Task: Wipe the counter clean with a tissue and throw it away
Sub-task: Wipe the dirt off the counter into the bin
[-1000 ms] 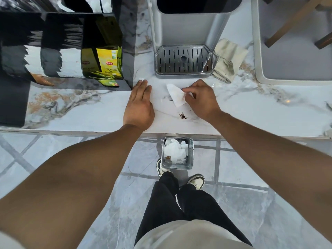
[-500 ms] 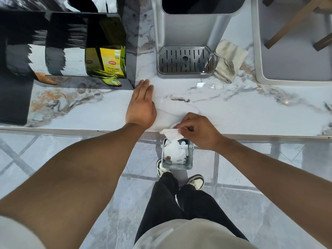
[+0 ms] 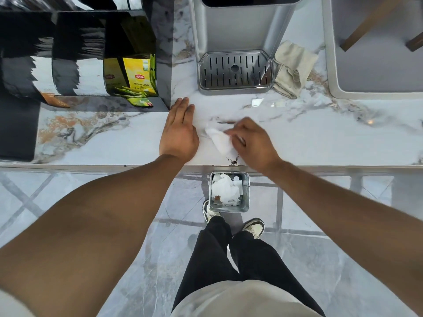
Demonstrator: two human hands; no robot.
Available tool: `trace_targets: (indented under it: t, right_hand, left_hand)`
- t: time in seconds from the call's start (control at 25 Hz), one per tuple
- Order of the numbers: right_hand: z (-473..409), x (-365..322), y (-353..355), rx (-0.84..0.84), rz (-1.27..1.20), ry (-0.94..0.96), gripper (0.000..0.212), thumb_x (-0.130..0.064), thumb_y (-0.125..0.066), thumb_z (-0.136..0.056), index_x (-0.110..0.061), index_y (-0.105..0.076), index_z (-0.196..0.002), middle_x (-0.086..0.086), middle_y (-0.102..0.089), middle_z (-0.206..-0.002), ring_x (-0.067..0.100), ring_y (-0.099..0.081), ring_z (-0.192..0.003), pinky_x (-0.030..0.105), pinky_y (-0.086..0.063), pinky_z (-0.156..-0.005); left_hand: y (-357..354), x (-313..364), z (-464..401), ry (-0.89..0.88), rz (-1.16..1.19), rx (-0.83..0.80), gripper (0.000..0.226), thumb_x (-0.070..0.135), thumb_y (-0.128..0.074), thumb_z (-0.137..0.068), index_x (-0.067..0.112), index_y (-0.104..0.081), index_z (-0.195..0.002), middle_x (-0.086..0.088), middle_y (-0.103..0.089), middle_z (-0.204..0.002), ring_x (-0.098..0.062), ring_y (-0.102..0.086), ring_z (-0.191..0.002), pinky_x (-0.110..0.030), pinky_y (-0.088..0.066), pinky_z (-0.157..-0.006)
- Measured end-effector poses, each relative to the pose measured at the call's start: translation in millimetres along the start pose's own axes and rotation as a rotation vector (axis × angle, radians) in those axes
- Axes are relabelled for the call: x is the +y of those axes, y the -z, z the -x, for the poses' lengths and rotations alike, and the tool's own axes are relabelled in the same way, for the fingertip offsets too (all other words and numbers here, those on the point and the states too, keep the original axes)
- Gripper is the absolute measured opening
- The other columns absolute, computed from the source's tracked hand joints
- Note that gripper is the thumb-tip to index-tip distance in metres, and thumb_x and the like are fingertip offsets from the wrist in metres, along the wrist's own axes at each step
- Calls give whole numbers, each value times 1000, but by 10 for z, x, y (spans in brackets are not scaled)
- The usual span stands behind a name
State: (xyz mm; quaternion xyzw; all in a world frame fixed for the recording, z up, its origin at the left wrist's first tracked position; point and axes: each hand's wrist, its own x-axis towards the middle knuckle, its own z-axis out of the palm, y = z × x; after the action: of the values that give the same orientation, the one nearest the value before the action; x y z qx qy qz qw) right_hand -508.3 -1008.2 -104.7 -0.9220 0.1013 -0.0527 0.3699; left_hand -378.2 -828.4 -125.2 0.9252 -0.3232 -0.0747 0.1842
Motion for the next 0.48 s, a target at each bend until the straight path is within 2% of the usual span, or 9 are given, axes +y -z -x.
trace_targets:
  t: [0.12,0.16,0.2,0.28,0.36,0.48]
  right_hand:
    - [536,-103,11,-192,-97,-18,23,2,-64,-88,-9,-76,-104,8,-59,-89,-2,-48,-67,13,-39,-71]
    - [594,-127,32,-237,-125,-35,23,2,-65,-88,-11,-77,-102,7,-59,-88,-2,-49,-64,10,-37,-70]
    - [564,-137,61,-232,-140,-49,23,1,-66,-87,-12,-77,-101,6,-59,-86,-1,-49,-63,10,-36,-68]
    - [303,-107,117,-91,-110,-66,23,2,-65,-85,-10,-77,-101,10,-59,-85,5,-50,-63,14,-38,-68]
    - [-77,-60,148,44,-38,-91,24,1,-62,-86,-9,-76,-103,12,-58,-86,16,-55,-72,18,-38,-72]
    - [-368,-62,41,-7,32,-96,27,0,-57,-88,-9,-75,-106,15,-57,-95,26,-59,-89,23,-40,-83]
  left_hand:
    - [0,12,5,-4,-1,1,53,6,-39,-92,-2,-40,-145,-17,-32,-159,-32,-21,-151,-45,-23,-123]
    - [-1,15,8,-2,-1,4,53,6,-39,-92,-2,-40,-145,-17,-32,-159,-32,-21,-151,-45,-23,-123]
    - [-2,13,12,-1,-2,5,53,6,-39,-92,-2,-41,-145,-17,-32,-159,-32,-21,-151,-44,-23,-123]
    - [-1,9,19,-3,-6,9,53,6,-40,-92,-2,-41,-144,-17,-33,-159,-32,-22,-151,-44,-23,-123]
    - [2,18,16,-4,-4,19,52,5,-40,-92,-2,-43,-143,-18,-34,-158,-33,-23,-150,-43,-22,-123]
    - [-2,19,15,-9,1,23,51,4,-40,-91,-2,-44,-142,-19,-35,-157,-34,-25,-150,-43,-22,-123]
